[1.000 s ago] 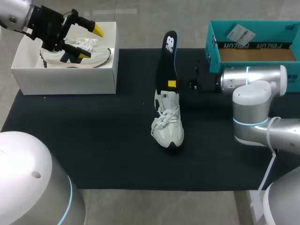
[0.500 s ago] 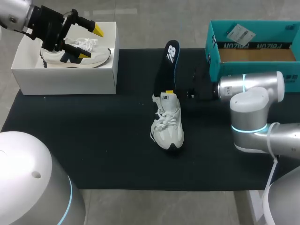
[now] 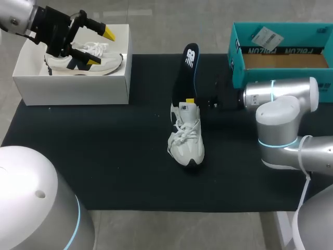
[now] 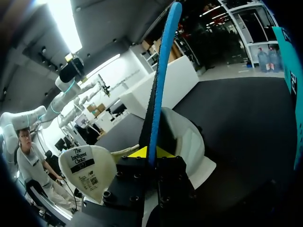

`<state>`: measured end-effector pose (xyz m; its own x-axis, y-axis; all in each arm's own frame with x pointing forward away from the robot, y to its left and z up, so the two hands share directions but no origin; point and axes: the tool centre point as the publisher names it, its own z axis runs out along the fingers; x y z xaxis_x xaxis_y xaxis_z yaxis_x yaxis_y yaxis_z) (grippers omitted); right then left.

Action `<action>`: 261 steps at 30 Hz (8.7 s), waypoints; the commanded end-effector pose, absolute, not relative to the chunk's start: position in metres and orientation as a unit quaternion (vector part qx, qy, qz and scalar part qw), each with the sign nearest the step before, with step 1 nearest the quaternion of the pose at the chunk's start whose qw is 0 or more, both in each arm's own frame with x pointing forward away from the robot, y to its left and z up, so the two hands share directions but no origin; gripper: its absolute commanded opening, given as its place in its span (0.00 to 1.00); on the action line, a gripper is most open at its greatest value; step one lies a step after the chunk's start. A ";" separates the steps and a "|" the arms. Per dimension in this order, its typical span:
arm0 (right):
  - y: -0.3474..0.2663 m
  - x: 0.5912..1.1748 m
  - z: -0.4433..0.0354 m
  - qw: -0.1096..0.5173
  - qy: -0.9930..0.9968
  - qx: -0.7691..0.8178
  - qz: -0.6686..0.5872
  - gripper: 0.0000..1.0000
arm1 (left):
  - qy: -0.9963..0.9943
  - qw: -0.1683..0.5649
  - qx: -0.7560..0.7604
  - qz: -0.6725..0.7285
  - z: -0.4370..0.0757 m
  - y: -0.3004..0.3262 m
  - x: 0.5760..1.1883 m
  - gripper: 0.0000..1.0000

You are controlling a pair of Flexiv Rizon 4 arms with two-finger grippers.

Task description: Take the shoe out of the shoebox, open the shoe tongue, remove and reinsert the insole, then place the shoe into the shoebox

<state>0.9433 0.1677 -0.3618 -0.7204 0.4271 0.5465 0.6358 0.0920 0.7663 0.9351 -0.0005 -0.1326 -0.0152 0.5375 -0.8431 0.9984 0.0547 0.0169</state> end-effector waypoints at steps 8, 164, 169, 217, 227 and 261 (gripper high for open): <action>0.163 0.953 -0.350 0.092 -0.756 -0.353 -0.543 0.00 | 0.634 0.354 0.606 -0.324 -0.132 0.000 0.935 1.00; 0.170 0.921 -0.365 0.188 -0.789 -0.399 -0.428 0.00 | 0.634 0.354 0.606 -0.324 -0.132 0.000 0.935 1.00; 0.171 0.919 -0.367 0.194 -0.788 -0.401 -0.424 0.00 | 0.634 0.354 0.606 -0.324 -0.132 0.000 0.935 1.00; 0.171 0.928 -0.284 0.080 -0.795 -0.500 -0.334 1.00 | 0.634 0.354 0.606 -0.324 -0.132 0.000 0.935 1.00; 0.172 0.929 -0.297 0.036 -0.769 -0.601 -0.216 0.00 | 0.634 0.354 0.606 -0.324 -0.132 0.000 0.935 1.00; 0.183 0.950 -0.339 -0.017 -0.762 -0.632 -0.139 0.00 | 0.634 0.354 0.606 -0.324 -0.132 0.000 0.935 1.00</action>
<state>0.9403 0.1714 -0.3352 -0.2033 0.9648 0.1670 0.9547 0.1575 0.2525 0.9351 -0.0005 -0.1325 -0.0150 0.5380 -0.8428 0.9983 0.0549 0.0172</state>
